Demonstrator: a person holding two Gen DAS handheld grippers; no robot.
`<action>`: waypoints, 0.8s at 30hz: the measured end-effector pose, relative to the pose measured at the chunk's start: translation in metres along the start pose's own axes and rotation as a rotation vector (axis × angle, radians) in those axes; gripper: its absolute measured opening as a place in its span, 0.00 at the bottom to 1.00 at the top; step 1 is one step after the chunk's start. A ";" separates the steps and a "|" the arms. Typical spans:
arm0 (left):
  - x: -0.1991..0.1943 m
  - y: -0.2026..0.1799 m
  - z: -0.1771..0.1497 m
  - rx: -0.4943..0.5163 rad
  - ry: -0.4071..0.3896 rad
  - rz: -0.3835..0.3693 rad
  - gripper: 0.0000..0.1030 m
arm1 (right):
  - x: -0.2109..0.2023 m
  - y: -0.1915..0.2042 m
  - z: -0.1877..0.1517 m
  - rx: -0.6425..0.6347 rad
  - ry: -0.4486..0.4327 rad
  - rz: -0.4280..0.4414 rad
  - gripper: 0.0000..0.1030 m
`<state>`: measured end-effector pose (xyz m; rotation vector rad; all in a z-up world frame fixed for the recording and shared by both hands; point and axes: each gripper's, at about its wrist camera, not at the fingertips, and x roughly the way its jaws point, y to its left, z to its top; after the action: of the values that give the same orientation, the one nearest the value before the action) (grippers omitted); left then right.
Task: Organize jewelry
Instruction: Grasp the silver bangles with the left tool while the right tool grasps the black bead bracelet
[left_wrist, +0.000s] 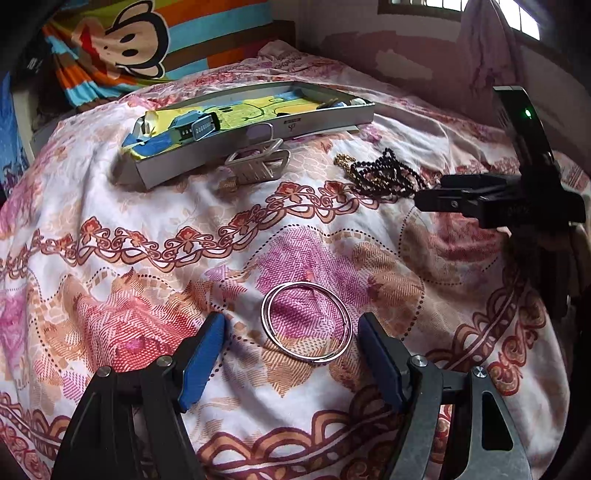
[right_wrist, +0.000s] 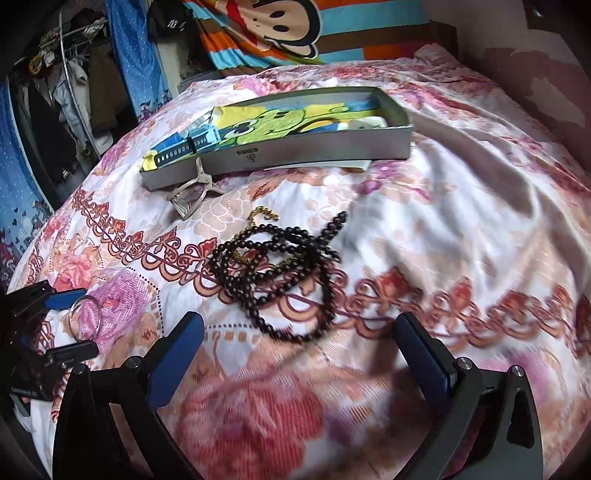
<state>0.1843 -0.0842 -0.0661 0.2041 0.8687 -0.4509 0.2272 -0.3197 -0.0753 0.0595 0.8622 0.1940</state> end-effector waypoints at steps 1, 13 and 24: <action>0.002 -0.002 0.001 0.012 0.007 0.010 0.69 | 0.002 0.002 0.001 -0.006 0.002 0.000 0.98; 0.011 0.018 0.013 -0.082 0.013 -0.018 0.39 | 0.025 0.007 0.019 0.003 0.001 -0.005 0.81; 0.004 0.024 0.009 -0.130 -0.027 -0.047 0.29 | 0.012 0.008 0.013 -0.011 -0.024 0.039 0.29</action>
<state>0.2038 -0.0675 -0.0632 0.0578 0.8742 -0.4382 0.2438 -0.3090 -0.0748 0.0679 0.8366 0.2341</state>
